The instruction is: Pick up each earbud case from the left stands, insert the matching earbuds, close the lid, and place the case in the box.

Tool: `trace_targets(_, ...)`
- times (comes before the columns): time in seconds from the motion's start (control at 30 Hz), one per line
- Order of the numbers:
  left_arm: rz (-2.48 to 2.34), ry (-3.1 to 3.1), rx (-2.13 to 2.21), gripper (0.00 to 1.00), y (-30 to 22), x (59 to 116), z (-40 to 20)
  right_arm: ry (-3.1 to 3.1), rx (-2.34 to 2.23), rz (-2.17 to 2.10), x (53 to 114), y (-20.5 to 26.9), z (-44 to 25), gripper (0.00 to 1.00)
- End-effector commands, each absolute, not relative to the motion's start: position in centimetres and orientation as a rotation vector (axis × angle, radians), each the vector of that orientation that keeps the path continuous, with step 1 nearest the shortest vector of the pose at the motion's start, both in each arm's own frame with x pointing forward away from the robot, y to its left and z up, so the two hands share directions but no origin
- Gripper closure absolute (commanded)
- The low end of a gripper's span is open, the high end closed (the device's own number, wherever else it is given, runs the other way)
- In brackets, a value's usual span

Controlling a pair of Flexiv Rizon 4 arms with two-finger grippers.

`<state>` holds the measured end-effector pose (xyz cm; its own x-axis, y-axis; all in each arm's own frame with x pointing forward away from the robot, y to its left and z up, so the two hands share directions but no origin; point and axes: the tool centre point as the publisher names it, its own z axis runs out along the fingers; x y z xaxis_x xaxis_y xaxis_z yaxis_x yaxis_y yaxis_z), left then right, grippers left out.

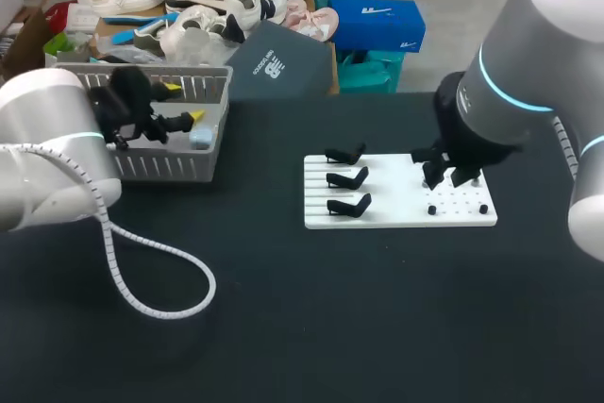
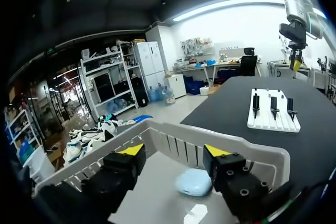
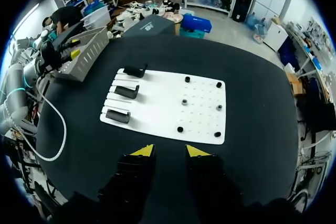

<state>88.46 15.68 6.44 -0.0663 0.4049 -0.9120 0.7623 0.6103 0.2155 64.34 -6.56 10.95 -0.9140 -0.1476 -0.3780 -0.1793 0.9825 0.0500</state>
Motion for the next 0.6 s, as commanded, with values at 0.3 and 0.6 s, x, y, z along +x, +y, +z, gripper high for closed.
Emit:
trace_targets(0.3, -0.450, 1.536, 1.014, 0.00, 13.5, 85.5, 11.7, 2.671, -0.269, 0.202, 63.0, -7.4, 10.8, 0.67)
trace_targets(0.6, -0.539, 1.468, 1.092, 0.00, 10.4, 82.3, 14.2, 2.542, -0.405, 0.234, 62.7, -8.4, 12.2, 0.64)
